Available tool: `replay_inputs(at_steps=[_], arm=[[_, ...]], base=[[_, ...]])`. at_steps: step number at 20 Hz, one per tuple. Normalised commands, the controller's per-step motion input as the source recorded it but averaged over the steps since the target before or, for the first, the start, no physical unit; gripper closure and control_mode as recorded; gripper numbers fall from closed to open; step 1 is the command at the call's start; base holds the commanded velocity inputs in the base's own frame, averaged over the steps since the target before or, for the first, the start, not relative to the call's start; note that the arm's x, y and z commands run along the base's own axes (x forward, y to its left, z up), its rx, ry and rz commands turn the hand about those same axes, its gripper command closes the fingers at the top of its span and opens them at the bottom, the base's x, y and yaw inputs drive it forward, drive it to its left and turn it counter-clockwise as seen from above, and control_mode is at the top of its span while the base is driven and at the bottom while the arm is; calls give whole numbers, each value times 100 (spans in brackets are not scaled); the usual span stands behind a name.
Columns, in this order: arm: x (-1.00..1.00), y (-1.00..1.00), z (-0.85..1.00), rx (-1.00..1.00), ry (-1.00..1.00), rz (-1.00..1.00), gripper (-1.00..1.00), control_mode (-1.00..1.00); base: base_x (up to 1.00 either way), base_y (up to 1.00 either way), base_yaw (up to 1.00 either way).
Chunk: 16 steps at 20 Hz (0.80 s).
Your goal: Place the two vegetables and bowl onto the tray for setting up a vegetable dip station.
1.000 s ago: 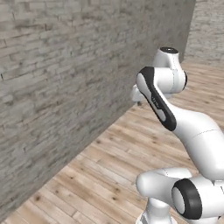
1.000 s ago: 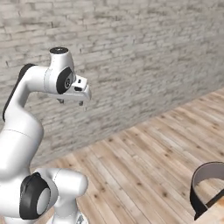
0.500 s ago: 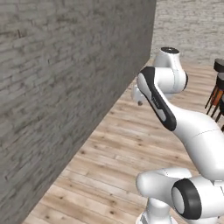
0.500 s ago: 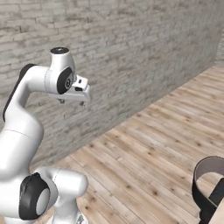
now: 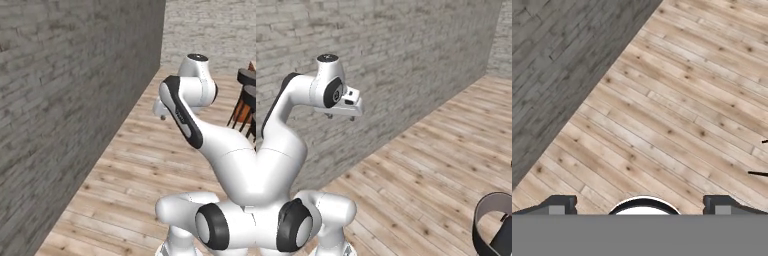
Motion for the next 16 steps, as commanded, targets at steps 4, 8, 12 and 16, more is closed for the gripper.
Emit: replay_inputs(at_steps=[4,8,12,16], arm=[[0,0,0,0,0,0,-100,100],[0,0,0,0,0,0,-100,100],[0,0,0,0,0,0,-100,100],[0,0,0,0,0,0,-100,100]], base=[[73,-3,0],[70,-11,0],[64,-6,-6],[59,-4,-15]])
